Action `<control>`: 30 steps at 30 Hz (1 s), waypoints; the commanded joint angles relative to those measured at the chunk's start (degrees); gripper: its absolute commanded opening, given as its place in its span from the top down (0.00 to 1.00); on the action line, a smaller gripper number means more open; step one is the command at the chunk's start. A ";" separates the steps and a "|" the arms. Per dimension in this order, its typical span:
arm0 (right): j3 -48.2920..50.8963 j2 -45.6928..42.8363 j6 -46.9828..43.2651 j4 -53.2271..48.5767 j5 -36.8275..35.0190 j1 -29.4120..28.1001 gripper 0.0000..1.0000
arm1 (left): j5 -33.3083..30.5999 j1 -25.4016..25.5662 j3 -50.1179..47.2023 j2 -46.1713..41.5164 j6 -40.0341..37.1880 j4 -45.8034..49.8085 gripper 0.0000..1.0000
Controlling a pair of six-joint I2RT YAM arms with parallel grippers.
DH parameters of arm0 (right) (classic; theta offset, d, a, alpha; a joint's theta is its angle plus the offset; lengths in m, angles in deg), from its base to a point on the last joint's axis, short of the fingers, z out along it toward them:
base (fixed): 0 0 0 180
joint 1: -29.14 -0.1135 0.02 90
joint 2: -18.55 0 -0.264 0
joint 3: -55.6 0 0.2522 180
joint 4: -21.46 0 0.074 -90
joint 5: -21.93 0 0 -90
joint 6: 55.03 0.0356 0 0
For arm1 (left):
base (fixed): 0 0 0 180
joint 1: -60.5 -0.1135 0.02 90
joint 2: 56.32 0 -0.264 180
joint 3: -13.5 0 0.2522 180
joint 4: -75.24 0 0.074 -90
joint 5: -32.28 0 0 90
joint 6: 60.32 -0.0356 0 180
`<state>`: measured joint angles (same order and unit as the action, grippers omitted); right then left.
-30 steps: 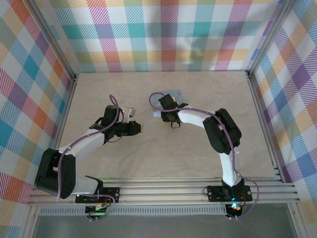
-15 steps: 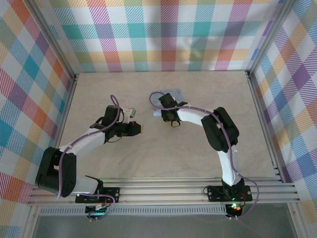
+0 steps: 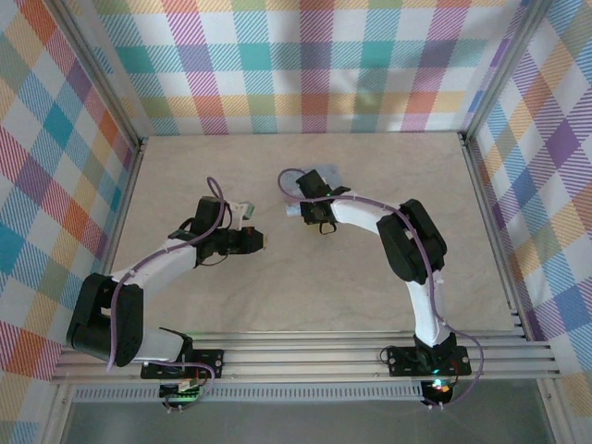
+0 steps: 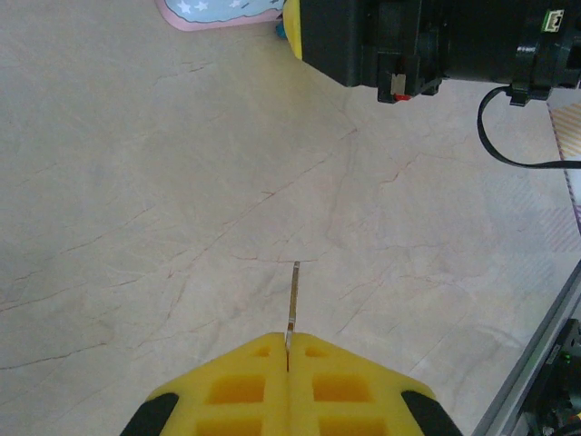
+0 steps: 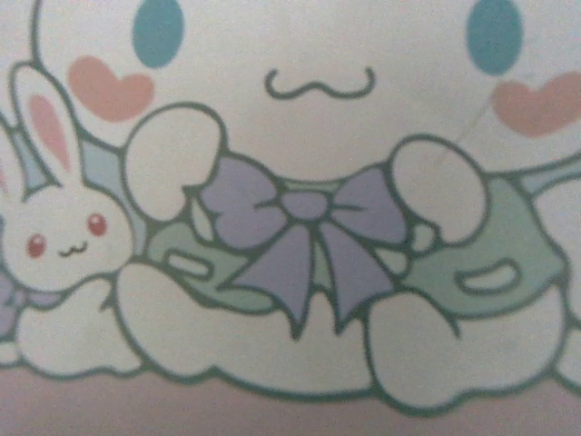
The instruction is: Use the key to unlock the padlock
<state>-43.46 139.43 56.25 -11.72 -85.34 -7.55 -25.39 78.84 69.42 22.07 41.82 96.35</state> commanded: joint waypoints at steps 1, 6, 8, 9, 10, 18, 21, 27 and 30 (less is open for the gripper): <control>-1.51 0.48 -0.80 -0.74 1.24 0.56 0.81 | 0.35 0.46 0.59 0.18 -1.53 -0.21 1.00; -0.56 -2.17 -0.72 -2.87 6.77 1.17 0.93 | 1.37 0.55 -2.69 -1.12 -3.39 -4.86 1.00; -1.37 -3.04 -0.61 -6.15 11.20 1.91 0.99 | 2.83 0.76 -4.98 -1.57 -3.77 -8.43 1.00; -1.70 -3.39 -0.76 -7.55 13.14 2.11 1.00 | 3.70 1.09 -5.83 -1.70 -4.09 -10.04 1.00; -1.80 -3.98 -0.88 -8.52 15.02 2.27 1.00 | 4.57 1.75 -6.64 -1.90 -4.66 -11.78 1.00; -4.31 -9.31 1.62 -17.80 28.78 4.75 1.00 | 1.59 8.93 -7.96 -2.87 -9.31 -17.78 1.00; -6.19 -10.47 2.48 -21.68 32.64 5.93 1.00 | -0.81 11.46 -8.43 -2.56 -10.07 -21.04 1.00; -10.00 -11.50 4.54 -28.57 36.08 7.50 1.00 | -6.16 15.34 -9.62 -1.65 -10.61 -27.61 1.00; -10.42 -12.19 5.58 -29.69 37.94 7.64 1.00 | -6.67 15.58 -8.61 0.22 -11.03 -29.09 1.00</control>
<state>-51.50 130.27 60.10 -38.19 -51.90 -0.27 -29.98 93.99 60.37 20.87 32.64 72.09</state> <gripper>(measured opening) 0.213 0.041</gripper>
